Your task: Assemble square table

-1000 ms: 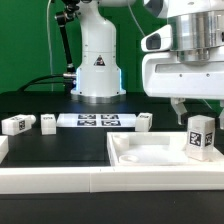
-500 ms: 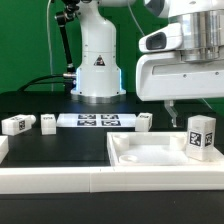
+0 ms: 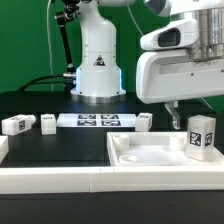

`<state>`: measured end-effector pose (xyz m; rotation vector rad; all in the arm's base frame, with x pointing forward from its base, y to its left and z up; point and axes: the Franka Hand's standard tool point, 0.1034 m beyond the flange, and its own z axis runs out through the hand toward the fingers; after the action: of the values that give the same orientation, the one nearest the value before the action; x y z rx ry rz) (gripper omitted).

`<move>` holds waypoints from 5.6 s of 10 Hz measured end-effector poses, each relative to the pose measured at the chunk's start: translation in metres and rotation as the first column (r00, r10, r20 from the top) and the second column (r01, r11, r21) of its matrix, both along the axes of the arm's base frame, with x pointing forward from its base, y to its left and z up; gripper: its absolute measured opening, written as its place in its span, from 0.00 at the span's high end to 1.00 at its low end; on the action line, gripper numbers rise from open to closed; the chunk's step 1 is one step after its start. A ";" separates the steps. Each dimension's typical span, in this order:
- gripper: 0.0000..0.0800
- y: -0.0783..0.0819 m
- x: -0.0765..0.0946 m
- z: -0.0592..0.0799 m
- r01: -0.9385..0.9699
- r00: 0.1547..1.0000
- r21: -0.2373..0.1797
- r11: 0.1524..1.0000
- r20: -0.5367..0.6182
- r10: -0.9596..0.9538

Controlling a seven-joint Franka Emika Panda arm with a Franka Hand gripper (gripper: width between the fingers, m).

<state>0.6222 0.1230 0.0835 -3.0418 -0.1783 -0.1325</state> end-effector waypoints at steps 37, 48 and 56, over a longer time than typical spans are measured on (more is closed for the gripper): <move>0.19 0.000 -0.001 -0.002 0.436 0.900 0.027 0.900 -0.043 -0.435; 0.19 -0.002 0.002 -0.002 -0.299 0.954 -0.046 0.953 0.012 0.300; 0.64 -0.004 0.002 -0.002 -0.256 0.966 -0.042 0.966 0.010 0.257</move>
Offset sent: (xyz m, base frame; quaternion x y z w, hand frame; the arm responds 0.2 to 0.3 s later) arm 0.0018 0.0010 0.0004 -0.0092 -0.0028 -0.2007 0.9796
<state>0.6242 0.1193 0.0817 -3.0230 -0.5799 -0.1345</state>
